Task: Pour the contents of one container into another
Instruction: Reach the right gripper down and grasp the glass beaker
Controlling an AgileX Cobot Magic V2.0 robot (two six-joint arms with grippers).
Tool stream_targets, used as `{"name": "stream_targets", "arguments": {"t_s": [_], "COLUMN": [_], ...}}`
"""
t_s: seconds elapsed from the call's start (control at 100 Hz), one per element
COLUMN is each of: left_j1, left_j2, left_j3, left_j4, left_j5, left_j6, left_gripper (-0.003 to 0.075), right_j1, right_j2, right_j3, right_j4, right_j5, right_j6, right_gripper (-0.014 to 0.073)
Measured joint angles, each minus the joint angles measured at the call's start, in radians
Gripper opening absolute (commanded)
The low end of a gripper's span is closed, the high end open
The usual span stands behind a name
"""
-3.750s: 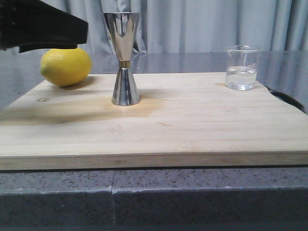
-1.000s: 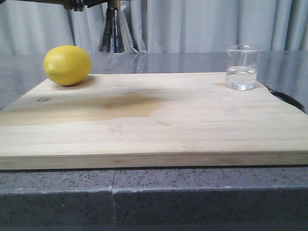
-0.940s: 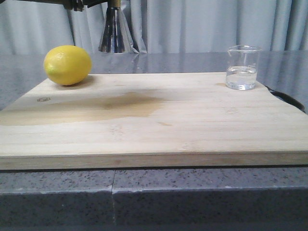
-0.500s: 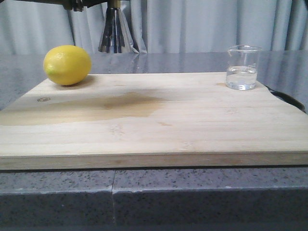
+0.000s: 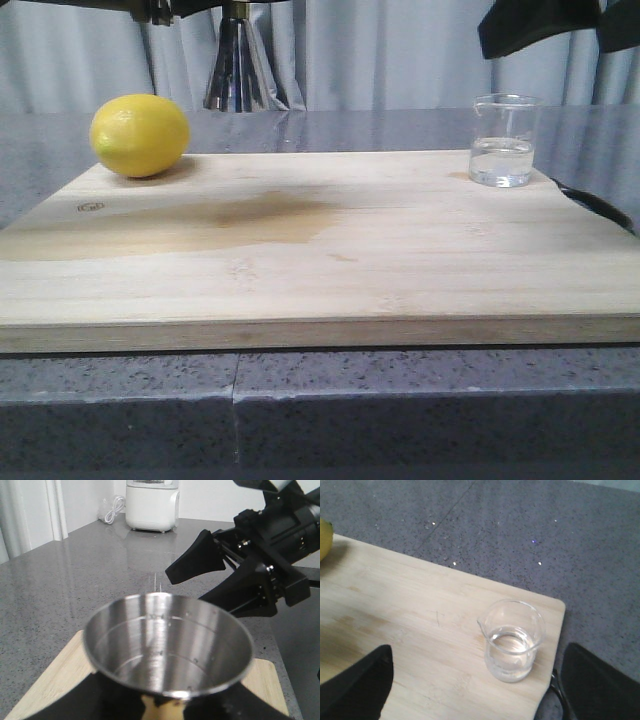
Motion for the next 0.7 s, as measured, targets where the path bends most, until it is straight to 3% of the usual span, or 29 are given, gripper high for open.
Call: {"name": "stream_targets", "arguments": {"t_s": [0.33,0.7], "left_j1": [0.0,0.0], "left_j2": [0.0,0.0], "left_j3": [0.0,0.0], "left_j4": [0.0,0.0], "left_j5": [0.0,0.0], "left_j6": [0.0,0.0], "left_gripper": [0.0239,0.0239], "right_j1": [-0.047,-0.052], "right_j2": [0.099,0.32], "right_j3": [0.206,0.229], "right_j4": [0.015,0.031], "right_j5": [-0.465,-0.766], "right_j6": [0.0,0.0], "right_gripper": [0.0596,0.0596]}}
